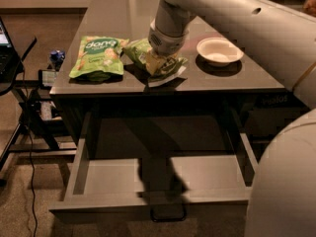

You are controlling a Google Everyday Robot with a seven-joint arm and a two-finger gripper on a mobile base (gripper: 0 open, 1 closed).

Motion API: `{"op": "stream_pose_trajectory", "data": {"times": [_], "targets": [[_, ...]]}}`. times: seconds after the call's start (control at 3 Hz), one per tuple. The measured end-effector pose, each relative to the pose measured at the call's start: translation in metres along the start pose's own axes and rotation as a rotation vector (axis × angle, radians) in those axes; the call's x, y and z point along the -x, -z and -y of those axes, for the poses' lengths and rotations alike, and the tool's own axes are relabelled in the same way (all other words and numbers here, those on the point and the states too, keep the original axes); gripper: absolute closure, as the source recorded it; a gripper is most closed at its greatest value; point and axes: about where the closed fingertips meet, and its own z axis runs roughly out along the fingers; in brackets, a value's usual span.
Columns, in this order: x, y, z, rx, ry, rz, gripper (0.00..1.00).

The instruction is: Pick green jalapeno chip bag from top drawer and place on counter

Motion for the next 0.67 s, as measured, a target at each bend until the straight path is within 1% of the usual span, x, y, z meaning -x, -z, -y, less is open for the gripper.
{"op": "stream_pose_trajectory", "data": {"times": [0.67], "targets": [[0.0000,-0.0001,0.0000,0.000,0.000,0.000,0.11]]}}
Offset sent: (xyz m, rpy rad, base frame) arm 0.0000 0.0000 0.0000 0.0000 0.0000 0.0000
